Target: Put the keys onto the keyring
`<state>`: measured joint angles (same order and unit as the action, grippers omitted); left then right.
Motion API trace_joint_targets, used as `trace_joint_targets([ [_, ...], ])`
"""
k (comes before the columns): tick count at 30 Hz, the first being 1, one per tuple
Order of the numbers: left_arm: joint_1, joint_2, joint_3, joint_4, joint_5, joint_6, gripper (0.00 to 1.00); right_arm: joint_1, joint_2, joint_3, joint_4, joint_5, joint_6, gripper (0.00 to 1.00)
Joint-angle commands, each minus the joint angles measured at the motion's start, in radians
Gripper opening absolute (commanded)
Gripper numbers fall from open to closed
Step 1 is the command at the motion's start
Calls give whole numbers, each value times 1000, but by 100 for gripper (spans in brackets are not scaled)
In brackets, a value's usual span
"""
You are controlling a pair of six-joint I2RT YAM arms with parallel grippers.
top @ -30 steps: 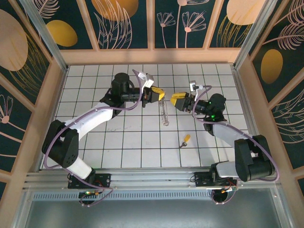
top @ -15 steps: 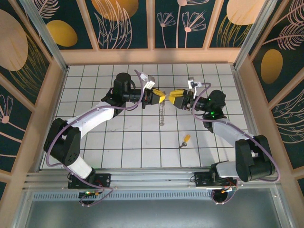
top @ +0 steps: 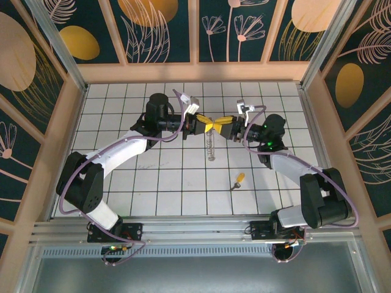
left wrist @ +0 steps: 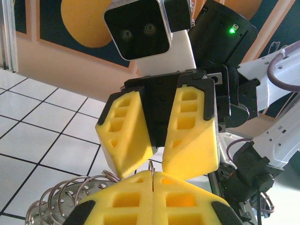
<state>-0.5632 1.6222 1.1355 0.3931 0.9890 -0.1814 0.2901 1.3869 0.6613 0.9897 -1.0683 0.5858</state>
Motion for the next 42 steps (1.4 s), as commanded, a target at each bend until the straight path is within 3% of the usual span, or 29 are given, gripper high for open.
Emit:
trace_joint_targets([
  [1,-4,-4,28,54,33,-15,0,11,5,22,40,-16,-10,28],
  [9,-4,-5,15,80,33,-38,0,25,23,37,60,-18,-1,0],
  [13,-4,-19,-13,149,-44,-111,0,23,28,28,86,35,9,0],
  [15,-4,-53,-58,219,-167,-172,18,16,34,15,129,68,29,0],
  [18,-4,-127,-151,331,-347,-273,35,7,51,-1,243,88,98,0],
  [23,-4,-207,-258,411,-502,-360,44,8,65,-6,345,130,156,0],
  [30,-4,-157,-300,547,-427,-457,44,38,86,-11,476,217,233,0],
  [42,-4,-59,-358,929,-321,-655,43,114,131,3,529,348,265,0],
])
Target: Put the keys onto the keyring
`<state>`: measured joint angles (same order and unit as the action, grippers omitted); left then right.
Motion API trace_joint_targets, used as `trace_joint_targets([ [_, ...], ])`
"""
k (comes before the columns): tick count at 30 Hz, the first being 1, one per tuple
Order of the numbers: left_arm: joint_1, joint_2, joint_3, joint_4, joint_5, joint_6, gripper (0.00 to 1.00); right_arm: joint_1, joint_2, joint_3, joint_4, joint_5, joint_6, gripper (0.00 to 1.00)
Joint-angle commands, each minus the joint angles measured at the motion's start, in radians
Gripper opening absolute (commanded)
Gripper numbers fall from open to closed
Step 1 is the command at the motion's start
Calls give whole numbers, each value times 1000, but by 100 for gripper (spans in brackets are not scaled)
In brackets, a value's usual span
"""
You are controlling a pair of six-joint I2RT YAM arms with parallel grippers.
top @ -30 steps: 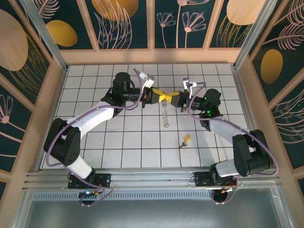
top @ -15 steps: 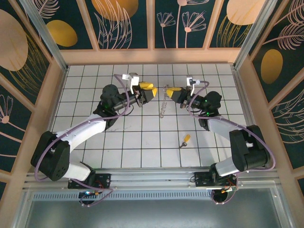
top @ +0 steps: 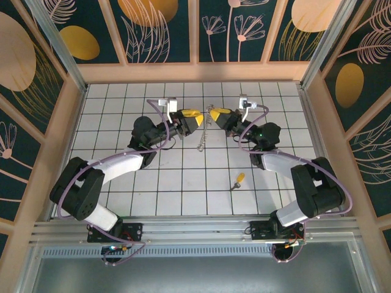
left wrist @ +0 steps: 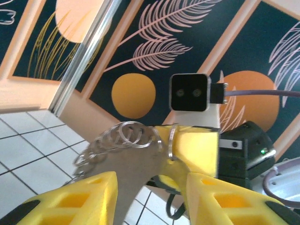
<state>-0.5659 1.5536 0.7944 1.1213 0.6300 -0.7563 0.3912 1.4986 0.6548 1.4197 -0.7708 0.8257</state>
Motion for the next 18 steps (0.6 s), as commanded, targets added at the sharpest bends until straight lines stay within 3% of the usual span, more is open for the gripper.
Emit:
trace_joint_targets([
  [1,-1,16,-21,225,39,-92,43,16,26,12,108,51,32,0],
  [5,-1,45,-30,313,40,-143,43,25,59,19,145,56,63,0],
  [18,-3,115,9,353,48,-190,43,41,58,29,127,48,62,0],
])
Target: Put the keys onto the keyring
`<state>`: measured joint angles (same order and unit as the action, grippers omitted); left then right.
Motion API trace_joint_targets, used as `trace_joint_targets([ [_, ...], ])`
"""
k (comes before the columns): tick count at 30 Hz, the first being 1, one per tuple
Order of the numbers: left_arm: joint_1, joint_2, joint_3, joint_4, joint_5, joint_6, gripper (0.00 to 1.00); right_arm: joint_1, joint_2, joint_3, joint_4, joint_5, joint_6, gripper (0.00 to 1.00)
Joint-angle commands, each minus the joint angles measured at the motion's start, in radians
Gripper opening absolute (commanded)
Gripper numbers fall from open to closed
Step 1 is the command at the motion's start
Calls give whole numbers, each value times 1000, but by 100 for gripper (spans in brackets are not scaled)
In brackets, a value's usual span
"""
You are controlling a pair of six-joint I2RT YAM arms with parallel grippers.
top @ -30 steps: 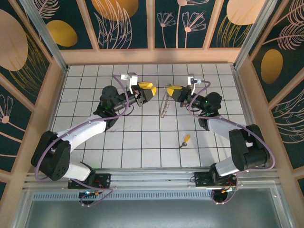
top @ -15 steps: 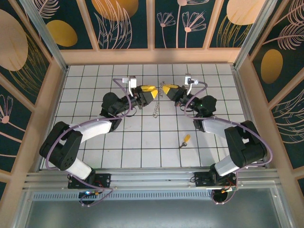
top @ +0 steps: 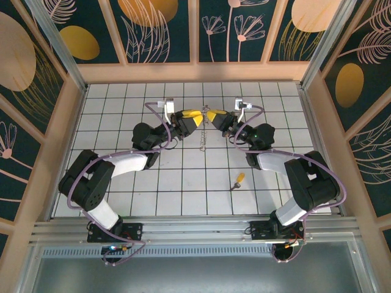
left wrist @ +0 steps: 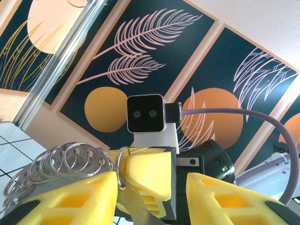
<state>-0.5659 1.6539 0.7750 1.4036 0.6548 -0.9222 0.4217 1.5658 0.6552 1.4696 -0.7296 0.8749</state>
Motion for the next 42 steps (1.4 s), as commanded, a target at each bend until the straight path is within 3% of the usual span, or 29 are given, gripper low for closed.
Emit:
trace_joint_targets([
  [1,-3,17,33,70,23,-26,43,11,-10,30,74,6,12,0],
  [10,-9,36,51,66,28,-32,40,23,-6,38,60,-1,8,0],
  [19,-11,43,56,67,23,-32,21,28,-5,32,48,-2,0,0],
  [27,-13,54,76,80,23,-38,19,31,-3,29,37,-6,-6,0],
  [32,-15,94,90,85,25,-41,11,32,0,29,31,-10,-9,0],
  [34,-15,103,97,90,25,-45,1,32,-2,27,25,-13,-12,0],
  [38,-17,116,105,94,22,-44,0,23,-7,27,-3,-18,-19,0],
  [40,-15,119,108,77,18,-43,0,3,-22,14,-12,-13,-9,26],
  [42,-15,120,117,49,24,-25,0,-30,-49,-20,-3,-5,10,41],
])
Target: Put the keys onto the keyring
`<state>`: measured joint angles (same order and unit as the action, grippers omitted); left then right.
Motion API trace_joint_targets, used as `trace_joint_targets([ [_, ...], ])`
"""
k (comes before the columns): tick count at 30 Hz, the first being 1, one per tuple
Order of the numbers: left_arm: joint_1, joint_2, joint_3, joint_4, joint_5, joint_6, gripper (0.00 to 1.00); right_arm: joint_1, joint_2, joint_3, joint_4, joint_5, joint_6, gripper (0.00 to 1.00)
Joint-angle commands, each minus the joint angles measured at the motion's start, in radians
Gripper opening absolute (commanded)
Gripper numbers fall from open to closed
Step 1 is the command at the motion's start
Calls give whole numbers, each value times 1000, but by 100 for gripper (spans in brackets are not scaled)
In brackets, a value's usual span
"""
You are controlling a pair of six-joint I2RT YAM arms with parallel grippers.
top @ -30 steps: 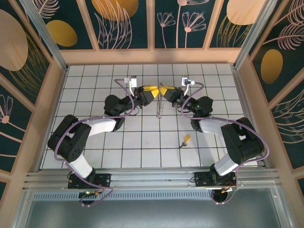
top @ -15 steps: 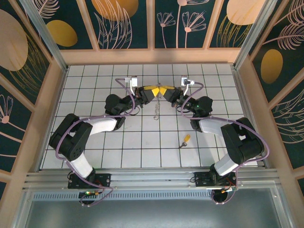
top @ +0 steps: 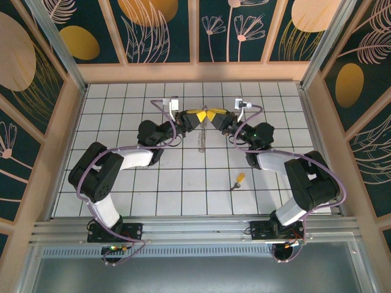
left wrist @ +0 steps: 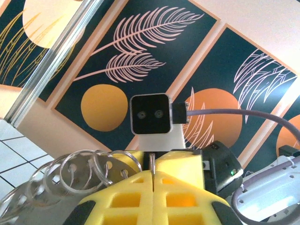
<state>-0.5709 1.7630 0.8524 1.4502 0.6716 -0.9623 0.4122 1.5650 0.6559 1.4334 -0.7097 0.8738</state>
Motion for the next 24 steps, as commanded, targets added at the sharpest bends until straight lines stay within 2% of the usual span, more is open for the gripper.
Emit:
trace_joint_targets([
  [1,-11,9,47,-24,13,28,0,-41,-72,-40,35,-22,16,45],
  [6,-9,11,106,-186,69,102,0,-117,-197,-113,-81,-29,-28,49],
  [11,-7,18,196,-381,159,192,0,-134,-286,-122,-271,-42,-129,49],
  [18,-6,13,303,-668,247,339,0,-149,-292,-130,-286,-98,-131,48],
  [24,-7,3,320,-714,271,359,0,-150,-293,-147,-266,-119,-122,46],
])
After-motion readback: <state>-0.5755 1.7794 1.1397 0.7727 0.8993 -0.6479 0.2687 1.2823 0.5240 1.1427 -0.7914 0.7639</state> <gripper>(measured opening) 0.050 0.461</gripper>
